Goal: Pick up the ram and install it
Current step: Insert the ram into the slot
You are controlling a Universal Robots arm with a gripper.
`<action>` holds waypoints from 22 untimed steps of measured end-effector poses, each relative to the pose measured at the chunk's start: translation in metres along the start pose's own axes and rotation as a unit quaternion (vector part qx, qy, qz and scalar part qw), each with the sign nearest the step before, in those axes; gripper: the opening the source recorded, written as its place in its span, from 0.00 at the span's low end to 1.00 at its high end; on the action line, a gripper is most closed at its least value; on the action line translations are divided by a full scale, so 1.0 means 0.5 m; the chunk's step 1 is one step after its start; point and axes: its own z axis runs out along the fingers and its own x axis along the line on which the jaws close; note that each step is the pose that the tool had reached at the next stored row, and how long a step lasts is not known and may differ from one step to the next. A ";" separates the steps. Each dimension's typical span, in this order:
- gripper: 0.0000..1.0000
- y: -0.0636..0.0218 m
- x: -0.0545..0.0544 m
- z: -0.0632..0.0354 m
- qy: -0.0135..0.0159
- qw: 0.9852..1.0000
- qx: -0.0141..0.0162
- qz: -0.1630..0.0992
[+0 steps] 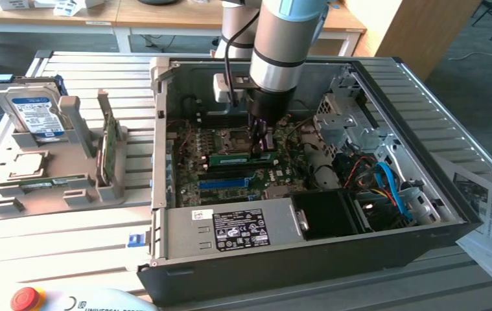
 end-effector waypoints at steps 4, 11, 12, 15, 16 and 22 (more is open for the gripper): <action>0.12 0.000 0.000 0.000 0.000 1.000 0.000 0.002; 0.12 0.000 0.000 0.000 0.000 1.000 0.000 0.008; 0.12 0.000 0.000 0.000 0.000 1.000 0.000 0.009; 0.12 0.000 0.000 0.000 0.000 1.000 0.000 0.011; 0.12 0.000 0.000 0.000 0.000 1.000 0.000 0.011; 0.12 0.001 0.000 0.000 0.000 1.000 0.003 0.011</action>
